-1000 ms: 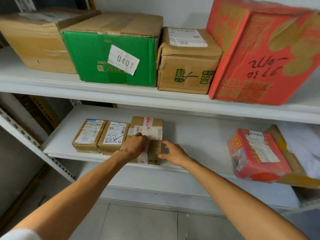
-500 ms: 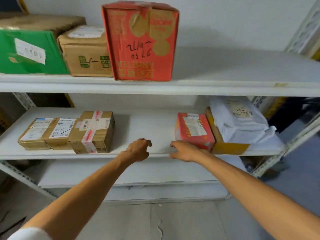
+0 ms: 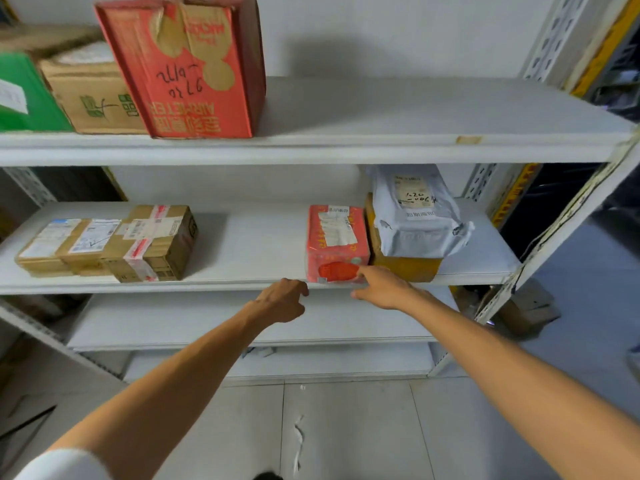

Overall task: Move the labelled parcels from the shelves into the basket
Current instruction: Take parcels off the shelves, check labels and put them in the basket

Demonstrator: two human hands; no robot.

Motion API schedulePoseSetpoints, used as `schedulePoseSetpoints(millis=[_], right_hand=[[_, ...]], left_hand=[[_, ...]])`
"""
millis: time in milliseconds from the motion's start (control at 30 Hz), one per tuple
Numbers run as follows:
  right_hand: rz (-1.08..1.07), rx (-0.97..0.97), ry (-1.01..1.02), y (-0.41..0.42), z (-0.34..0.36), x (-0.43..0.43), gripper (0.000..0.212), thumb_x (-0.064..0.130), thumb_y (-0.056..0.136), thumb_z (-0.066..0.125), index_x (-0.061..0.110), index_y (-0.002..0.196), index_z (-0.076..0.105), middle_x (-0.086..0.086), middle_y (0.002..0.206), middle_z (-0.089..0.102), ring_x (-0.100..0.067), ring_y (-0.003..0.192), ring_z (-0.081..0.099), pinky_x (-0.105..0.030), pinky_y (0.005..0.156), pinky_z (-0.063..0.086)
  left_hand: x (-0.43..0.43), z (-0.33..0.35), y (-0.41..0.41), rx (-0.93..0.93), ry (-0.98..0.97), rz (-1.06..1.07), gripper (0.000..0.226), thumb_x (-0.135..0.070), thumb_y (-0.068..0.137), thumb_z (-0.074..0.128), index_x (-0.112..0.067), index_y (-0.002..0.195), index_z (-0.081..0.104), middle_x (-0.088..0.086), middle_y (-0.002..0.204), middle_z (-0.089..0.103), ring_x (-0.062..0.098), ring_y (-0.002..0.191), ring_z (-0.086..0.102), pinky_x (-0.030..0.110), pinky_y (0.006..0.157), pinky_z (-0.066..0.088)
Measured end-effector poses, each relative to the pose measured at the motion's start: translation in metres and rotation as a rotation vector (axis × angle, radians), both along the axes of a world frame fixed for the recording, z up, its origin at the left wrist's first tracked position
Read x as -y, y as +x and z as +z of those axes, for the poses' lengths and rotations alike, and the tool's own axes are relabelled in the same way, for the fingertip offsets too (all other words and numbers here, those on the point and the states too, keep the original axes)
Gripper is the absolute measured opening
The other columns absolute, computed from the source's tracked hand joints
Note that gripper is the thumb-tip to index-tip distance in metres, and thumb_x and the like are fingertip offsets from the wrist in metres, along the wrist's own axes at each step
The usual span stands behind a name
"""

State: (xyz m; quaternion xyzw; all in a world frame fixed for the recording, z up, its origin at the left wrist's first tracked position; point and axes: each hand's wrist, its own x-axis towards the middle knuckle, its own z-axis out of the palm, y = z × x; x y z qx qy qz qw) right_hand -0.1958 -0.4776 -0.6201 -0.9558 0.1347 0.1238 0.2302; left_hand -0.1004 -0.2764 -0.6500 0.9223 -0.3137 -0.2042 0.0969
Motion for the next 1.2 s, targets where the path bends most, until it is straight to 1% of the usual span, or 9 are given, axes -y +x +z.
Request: schedulePoseSetpoints(millis=[133,300,500,633,900,967,1033,1100,1200], right_hand=[[-0.040,0.086,0.018,-0.006,0.011,0.013,0.038,0.026,0.090,0.066,0.009,0.123,0.058,-0.006,0.126,0.061,-0.024,0.116,0.057,-0.027,0.082,0.043],[-0.140,-0.009,-0.081,-0.035,0.031,0.036,0.049,0.034,0.092,0.062,0.004,0.130,0.050,-0.013,0.132,0.054,-0.029,0.120,0.053,-0.040,0.098,0.045],[-0.284,-0.081,-0.178,-0.060,0.069,0.092,0.050,0.039,0.090,0.062,0.011,0.129,0.048,-0.016,0.130,0.054,-0.031,0.116,0.054,-0.039,0.091,0.047],[-0.353,-0.086,-0.215,-0.063,0.079,0.119,0.056,0.034,0.092,0.059,0.011,0.138,0.038,-0.018,0.133,0.048,-0.033,0.121,0.050,-0.035,0.087,0.042],[-0.392,0.082,-0.119,-0.041,0.070,0.151,0.054,0.037,0.089,0.063,0.005,0.125,0.037,-0.018,0.126,0.050,-0.036,0.106,0.056,-0.035,0.073,0.041],[-0.403,0.118,-0.010,-0.036,0.069,0.159,0.058,0.041,0.088,0.065,0.005,0.125,0.037,-0.016,0.122,0.051,-0.032,0.104,0.056,-0.035,0.073,0.044],[-0.402,0.126,0.104,-0.032,0.069,0.166,0.060,0.046,0.090,0.061,0.004,0.127,0.036,-0.011,0.118,0.053,-0.026,0.099,0.055,-0.034,0.070,0.044],[-0.395,0.152,0.204,-0.028,0.070,0.172,0.064,0.049,0.092,0.056,0.004,0.133,0.035,-0.014,0.123,0.053,-0.026,0.102,0.055,-0.035,0.075,0.046],[-0.459,0.216,0.347,-0.019,0.066,0.180,0.074,0.055,0.091,0.054,0.008,0.142,0.032,-0.013,0.136,0.049,-0.028,0.119,0.053,-0.039,0.090,0.049]], left_hand=[[0.016,0.015,0.008,0.045,-0.037,-0.040,0.043,-0.015,0.086,0.059,-0.022,0.128,0.056,0.004,0.123,0.062,0.024,0.110,0.060,0.031,0.089,0.047],[0.046,0.040,0.017,0.045,-0.104,-0.168,0.039,-0.014,0.090,0.060,-0.012,0.128,0.055,0.006,0.123,0.062,0.026,0.107,0.061,0.028,0.083,0.047],[0.101,0.067,0.026,0.035,-0.156,-0.224,0.039,-0.022,0.088,0.062,-0.016,0.126,0.059,0.010,0.120,0.064,0.026,0.101,0.063,0.035,0.088,0.053],[0.127,0.076,0.026,0.003,-0.198,-0.205,0.040,-0.023,0.088,0.062,-0.017,0.128,0.057,0.010,0.124,0.063,0.028,0.104,0.062,0.035,0.087,0.052],[0.169,0.086,0.024,-0.179,-0.414,0.004,0.049,-0.024,0.087,0.066,-0.003,0.129,0.051,0.014,0.122,0.061,0.030,0.108,0.059,0.037,0.090,0.050],[0.181,0.091,0.018,-0.307,-0.502,0.035,0.039,-0.020,0.085,0.065,-0.003,0.119,0.058,0.012,0.111,0.065,0.027,0.103,0.061,0.035,0.088,0.050],[0.191,0.091,0.014,-0.444,-0.595,0.104,0.006,-0.017,0.084,0.062,-0.011,0.086,0.062,0.005,0.082,0.062,0.019,0.081,0.058,0.031,0.074,0.048],[0.199,0.091,0.011,-0.578,-0.688,0.230,0.015,-0.023,0.083,0.065,-0.013,0.078,0.055,0.004,0.074,0.055,0.020,0.075,0.052,0.034,0.073,0.044],[0.207,0.078,0.015,-0.668,-0.756,0.333,0.063,-0.035,0.072,0.079,-0.005,0.118,0.050,0.010,0.105,0.062,0.027,0.097,0.061,0.045,0.080,0.053]])
